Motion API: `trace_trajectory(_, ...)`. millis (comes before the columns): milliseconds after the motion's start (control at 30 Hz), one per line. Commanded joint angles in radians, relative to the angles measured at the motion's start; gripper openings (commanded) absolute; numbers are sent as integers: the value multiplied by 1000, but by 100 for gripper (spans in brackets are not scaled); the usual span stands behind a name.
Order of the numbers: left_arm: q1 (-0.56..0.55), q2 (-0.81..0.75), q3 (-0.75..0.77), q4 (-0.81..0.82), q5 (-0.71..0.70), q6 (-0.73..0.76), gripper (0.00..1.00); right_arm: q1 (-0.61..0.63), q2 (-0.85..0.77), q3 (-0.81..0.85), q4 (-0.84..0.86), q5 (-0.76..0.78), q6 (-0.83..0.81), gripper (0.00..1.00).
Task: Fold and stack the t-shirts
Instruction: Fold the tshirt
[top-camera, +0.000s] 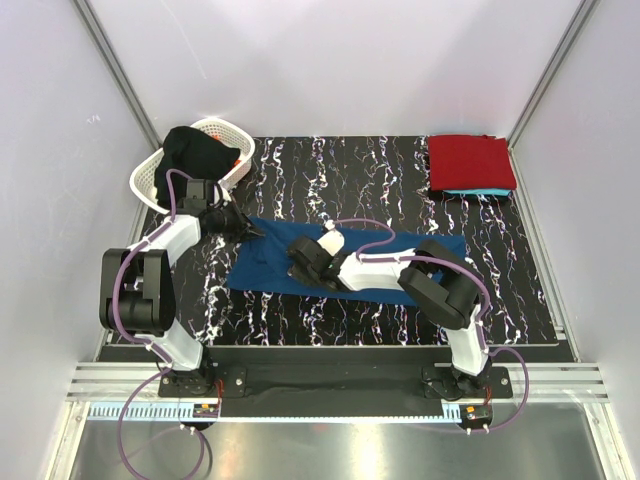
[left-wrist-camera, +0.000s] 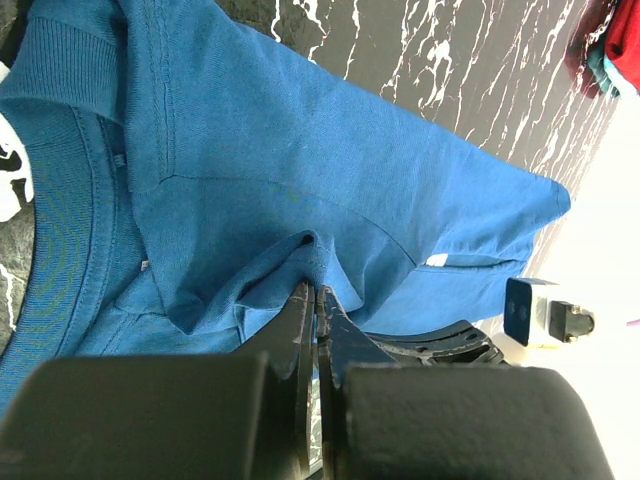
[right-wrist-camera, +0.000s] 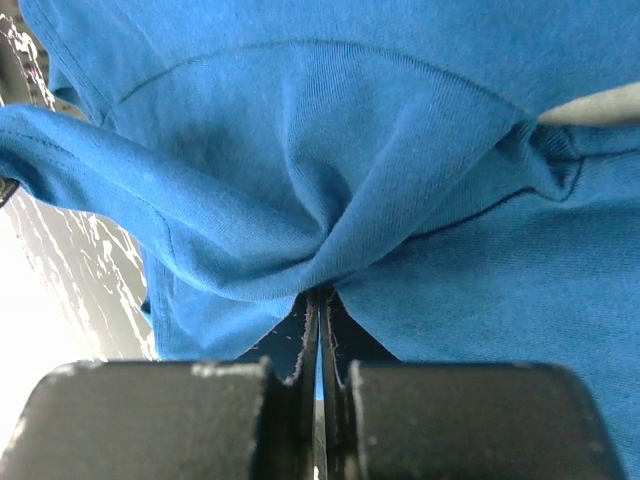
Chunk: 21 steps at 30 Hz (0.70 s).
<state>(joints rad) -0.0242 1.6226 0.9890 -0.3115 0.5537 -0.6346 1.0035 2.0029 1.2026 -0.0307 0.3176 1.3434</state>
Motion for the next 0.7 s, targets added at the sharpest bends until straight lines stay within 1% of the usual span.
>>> trace_trajectory(0, 4, -38, 10, 46, 15, 21, 0, 9, -38, 12, -5, 84, -27, 0)
trace_trajectory(200, 4, -87, -6, -4, -5, 38, 0, 9, -162, -81, -2, 132, -41, 0)
trace_trajectory(467, -29, -202, -136, -41, -9, 70, 0, 10, -263, -204, 22, 109, -29, 0)
trace_trajectory(500, -36, -211, -147, -53, -26, 85, 0, 10, -280, -215, 66, 106, -27, 0)
trace_trajectory(667, -49, -282, -210, -124, -95, 113, 1, 7, -317, -270, 83, 92, -29, 0)
